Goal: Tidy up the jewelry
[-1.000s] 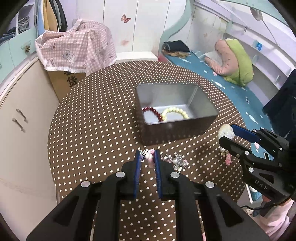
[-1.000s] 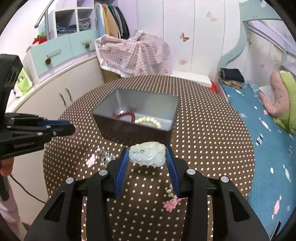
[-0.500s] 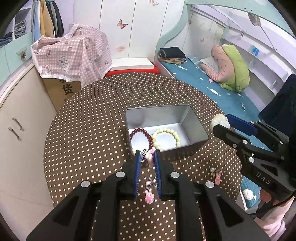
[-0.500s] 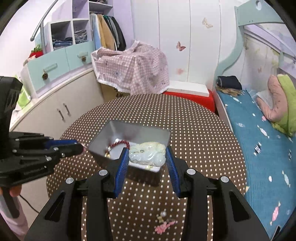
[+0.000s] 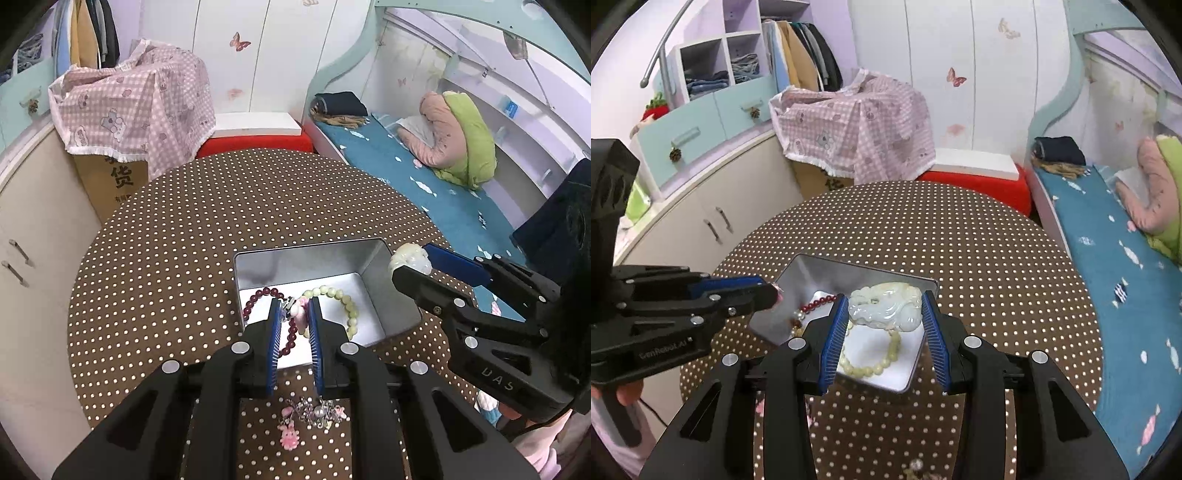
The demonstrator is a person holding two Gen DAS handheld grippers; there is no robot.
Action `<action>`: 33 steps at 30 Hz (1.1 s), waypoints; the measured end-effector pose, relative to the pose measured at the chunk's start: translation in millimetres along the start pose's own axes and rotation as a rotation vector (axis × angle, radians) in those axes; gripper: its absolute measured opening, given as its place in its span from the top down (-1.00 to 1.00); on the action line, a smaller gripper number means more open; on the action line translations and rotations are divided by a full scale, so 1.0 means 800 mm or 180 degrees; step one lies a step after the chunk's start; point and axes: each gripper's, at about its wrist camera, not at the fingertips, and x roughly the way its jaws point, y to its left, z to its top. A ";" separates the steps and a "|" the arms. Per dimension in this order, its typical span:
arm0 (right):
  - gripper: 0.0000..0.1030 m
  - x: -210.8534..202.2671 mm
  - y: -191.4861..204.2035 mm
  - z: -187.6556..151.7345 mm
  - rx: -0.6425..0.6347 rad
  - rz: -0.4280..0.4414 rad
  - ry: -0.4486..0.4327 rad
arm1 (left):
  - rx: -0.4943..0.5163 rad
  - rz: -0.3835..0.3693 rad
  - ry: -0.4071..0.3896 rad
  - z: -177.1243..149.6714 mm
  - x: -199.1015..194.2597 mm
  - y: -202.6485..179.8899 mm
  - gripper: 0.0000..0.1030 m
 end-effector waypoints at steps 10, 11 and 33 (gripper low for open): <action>-0.35 0.003 -0.023 0.004 0.0225 -0.0062 -0.0014 | 0.0103 0.0257 -0.0010 -0.002 0.011 0.003 0.07; -0.35 0.002 -0.023 0.004 0.0205 -0.0083 -0.0020 | 0.0088 0.0258 0.0011 -0.002 0.012 0.005 0.07; -0.35 -0.007 -0.027 -0.018 0.0209 -0.0179 0.0042 | 0.0040 0.0001 -0.0010 -0.006 0.004 -0.001 -0.39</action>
